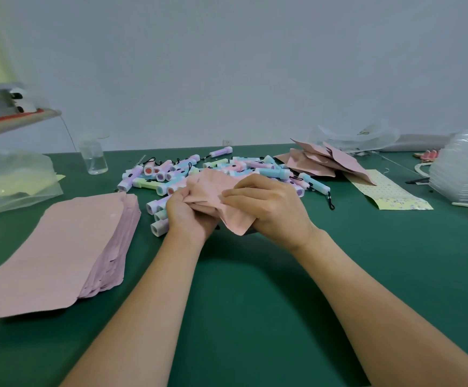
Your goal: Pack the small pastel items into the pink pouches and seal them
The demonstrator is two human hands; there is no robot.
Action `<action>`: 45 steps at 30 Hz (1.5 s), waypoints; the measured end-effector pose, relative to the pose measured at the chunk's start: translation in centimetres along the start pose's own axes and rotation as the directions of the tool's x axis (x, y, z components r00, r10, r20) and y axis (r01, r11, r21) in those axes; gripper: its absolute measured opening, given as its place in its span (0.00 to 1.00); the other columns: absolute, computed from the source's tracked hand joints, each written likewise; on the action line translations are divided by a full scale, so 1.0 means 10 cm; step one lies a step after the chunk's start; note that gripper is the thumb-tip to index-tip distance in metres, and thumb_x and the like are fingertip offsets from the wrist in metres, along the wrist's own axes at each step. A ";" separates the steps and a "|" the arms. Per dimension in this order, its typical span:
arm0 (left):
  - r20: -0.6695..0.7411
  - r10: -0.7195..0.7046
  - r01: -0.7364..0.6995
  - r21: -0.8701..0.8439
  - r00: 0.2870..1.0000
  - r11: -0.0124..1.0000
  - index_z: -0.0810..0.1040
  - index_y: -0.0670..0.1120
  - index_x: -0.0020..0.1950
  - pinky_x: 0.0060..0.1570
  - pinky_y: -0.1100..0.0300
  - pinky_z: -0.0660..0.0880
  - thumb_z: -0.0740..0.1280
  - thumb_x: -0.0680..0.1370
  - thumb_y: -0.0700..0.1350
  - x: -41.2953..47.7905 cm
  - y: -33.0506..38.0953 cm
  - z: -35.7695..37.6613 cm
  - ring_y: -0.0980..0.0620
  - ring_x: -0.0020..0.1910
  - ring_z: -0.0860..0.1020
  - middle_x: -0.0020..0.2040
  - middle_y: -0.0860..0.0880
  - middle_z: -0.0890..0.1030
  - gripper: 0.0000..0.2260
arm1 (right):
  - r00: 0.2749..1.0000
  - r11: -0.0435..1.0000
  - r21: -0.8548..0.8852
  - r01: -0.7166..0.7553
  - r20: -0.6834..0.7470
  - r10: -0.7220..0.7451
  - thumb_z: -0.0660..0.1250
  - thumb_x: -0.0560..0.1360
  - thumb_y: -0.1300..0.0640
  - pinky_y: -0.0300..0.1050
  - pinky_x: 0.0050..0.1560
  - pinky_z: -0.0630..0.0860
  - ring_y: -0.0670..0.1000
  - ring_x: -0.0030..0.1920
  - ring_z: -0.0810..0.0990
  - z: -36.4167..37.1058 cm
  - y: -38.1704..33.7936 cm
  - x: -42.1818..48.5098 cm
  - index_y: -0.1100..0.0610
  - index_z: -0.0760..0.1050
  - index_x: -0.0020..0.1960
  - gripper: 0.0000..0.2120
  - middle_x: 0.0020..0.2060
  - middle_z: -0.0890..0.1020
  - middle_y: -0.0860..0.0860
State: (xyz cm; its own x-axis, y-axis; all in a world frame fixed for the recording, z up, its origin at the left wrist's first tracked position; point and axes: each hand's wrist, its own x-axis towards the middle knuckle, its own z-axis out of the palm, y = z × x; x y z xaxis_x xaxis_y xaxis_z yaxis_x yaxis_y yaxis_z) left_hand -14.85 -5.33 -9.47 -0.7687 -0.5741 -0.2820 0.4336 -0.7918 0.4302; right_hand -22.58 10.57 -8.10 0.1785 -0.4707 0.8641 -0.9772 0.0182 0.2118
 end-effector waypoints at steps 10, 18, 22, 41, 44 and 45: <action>0.184 -0.023 0.008 0.079 0.983 0.997 0.72 0.37 0.73 0.70 0.38 0.73 0.63 0.82 0.56 0.00 -0.06 -0.03 0.35 0.65 0.81 0.67 0.33 0.80 0.28 | 0.938 0.960 0.069 -0.270 0.242 0.247 0.81 0.63 0.67 0.52 0.50 0.80 0.58 0.52 0.82 -0.06 0.13 0.01 0.57 0.86 0.54 0.20 0.51 0.87 0.48; 0.156 0.034 -0.062 0.181 0.987 0.981 0.77 0.39 0.65 0.57 0.41 0.80 0.57 0.81 0.46 -0.07 -0.23 0.05 0.35 0.55 0.83 0.53 0.36 0.87 0.18 | 0.908 0.955 -0.009 -0.297 0.307 0.285 0.76 0.60 0.70 0.49 0.31 0.78 0.55 0.33 0.81 -0.10 0.13 -0.05 0.53 0.87 0.47 0.19 0.34 0.85 0.50; 0.140 0.069 -0.093 0.174 0.988 0.980 0.78 0.40 0.63 0.56 0.42 0.82 0.58 0.79 0.44 -0.08 -0.10 -0.01 0.35 0.56 0.83 0.53 0.37 0.87 0.16 | 0.926 0.941 0.011 -0.337 0.182 0.330 0.80 0.59 0.70 0.49 0.33 0.79 0.55 0.36 0.84 -0.08 0.05 0.01 0.55 0.88 0.48 0.20 0.37 0.87 0.50; 0.063 0.224 -0.224 -0.020 0.972 0.974 0.78 0.41 0.62 0.59 0.45 0.81 0.58 0.81 0.43 -0.14 0.03 0.01 0.39 0.50 0.85 0.52 0.40 0.86 0.14 | 0.770 0.820 0.182 -0.543 -0.282 0.573 0.75 0.66 0.69 0.55 0.31 0.76 0.54 0.32 0.79 -0.06 -0.10 0.14 0.60 0.72 0.38 0.12 0.33 0.76 0.50; 0.048 0.216 -0.214 -0.056 0.975 0.975 0.76 0.41 0.62 0.45 0.48 0.85 0.57 0.82 0.42 -0.10 0.05 -0.04 0.39 0.43 0.87 0.48 0.40 0.87 0.13 | 0.829 0.885 0.130 -0.447 -0.311 0.465 0.79 0.68 0.66 0.54 0.30 0.75 0.53 0.33 0.77 -0.05 -0.08 0.11 0.62 0.75 0.35 0.13 0.33 0.77 0.52; 0.050 0.213 -0.210 -0.060 0.976 0.976 0.76 0.41 0.65 0.47 0.48 0.85 0.57 0.82 0.42 -0.09 0.05 -0.05 0.38 0.46 0.86 0.52 0.38 0.86 0.15 | 0.841 0.895 0.125 -0.427 -0.308 0.444 0.80 0.69 0.65 0.53 0.31 0.76 0.52 0.33 0.77 -0.05 -0.07 0.10 0.63 0.76 0.35 0.12 0.34 0.78 0.52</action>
State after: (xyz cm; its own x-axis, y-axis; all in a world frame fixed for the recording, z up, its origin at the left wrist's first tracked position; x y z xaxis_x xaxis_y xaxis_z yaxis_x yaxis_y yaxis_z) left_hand -13.69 -5.29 -9.43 -0.6810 -0.7187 -0.1404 0.6132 -0.6645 0.4272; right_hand -21.66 10.49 -7.18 -0.2486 -0.1164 0.9616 -0.9657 0.1068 -0.2367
